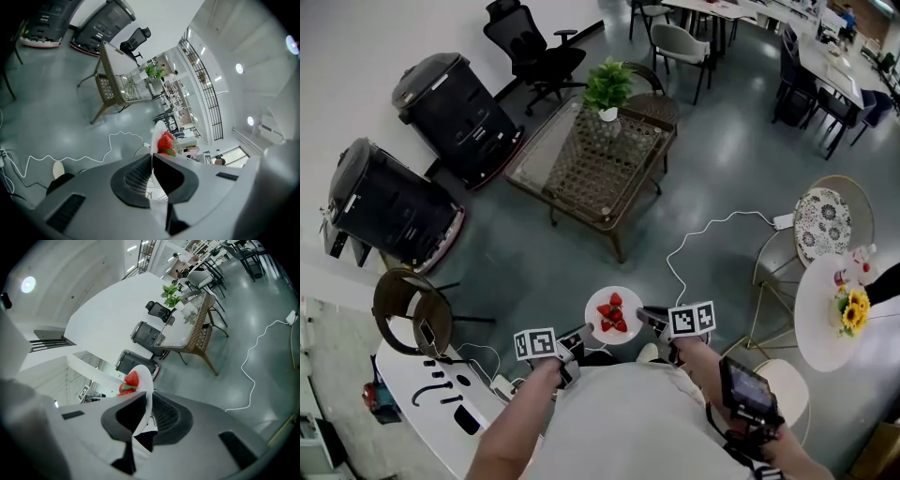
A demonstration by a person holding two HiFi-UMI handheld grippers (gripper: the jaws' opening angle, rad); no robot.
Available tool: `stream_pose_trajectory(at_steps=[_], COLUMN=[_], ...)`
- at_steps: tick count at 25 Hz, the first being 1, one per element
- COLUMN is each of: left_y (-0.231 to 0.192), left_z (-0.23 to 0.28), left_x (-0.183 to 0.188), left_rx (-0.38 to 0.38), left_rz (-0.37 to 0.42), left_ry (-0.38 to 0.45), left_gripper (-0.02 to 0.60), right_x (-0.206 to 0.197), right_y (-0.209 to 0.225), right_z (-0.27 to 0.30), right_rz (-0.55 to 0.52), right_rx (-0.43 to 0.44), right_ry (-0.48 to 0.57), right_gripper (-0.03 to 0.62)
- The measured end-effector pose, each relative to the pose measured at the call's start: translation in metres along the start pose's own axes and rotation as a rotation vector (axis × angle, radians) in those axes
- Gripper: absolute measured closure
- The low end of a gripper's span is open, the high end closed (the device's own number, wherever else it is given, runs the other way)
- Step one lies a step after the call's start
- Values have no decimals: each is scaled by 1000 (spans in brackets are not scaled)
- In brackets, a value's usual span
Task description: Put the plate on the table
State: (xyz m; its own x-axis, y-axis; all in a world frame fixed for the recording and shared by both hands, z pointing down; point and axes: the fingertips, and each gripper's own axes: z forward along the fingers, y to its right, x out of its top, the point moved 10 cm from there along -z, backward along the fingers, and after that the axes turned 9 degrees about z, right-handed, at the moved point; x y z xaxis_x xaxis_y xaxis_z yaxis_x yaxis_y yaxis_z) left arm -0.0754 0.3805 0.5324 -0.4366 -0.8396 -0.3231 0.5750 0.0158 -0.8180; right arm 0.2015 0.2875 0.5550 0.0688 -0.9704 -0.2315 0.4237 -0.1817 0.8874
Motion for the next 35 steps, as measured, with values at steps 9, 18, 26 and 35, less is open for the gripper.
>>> stream_pose_trajectory(at_steps=[9, 18, 26, 35], left_y=[-9, -30, -55, -81], left_z=[14, 50, 58, 49], left_x=[24, 84, 158, 232], left_rx=[0, -70, -107, -144], left_rz=[-11, -8, -2, 39], left_ry=[-4, -78, -109, -133], left_gripper=[565, 565, 565, 565], right_x=[26, 71, 126, 168], right_y=[7, 10, -3, -23], right_z=[13, 23, 65, 116], right_rz=[3, 33, 33, 38], right_rx=[-6, -77, -121, -139], right_ry=[-6, 53, 84, 124], right_gripper=[565, 565, 565, 565])
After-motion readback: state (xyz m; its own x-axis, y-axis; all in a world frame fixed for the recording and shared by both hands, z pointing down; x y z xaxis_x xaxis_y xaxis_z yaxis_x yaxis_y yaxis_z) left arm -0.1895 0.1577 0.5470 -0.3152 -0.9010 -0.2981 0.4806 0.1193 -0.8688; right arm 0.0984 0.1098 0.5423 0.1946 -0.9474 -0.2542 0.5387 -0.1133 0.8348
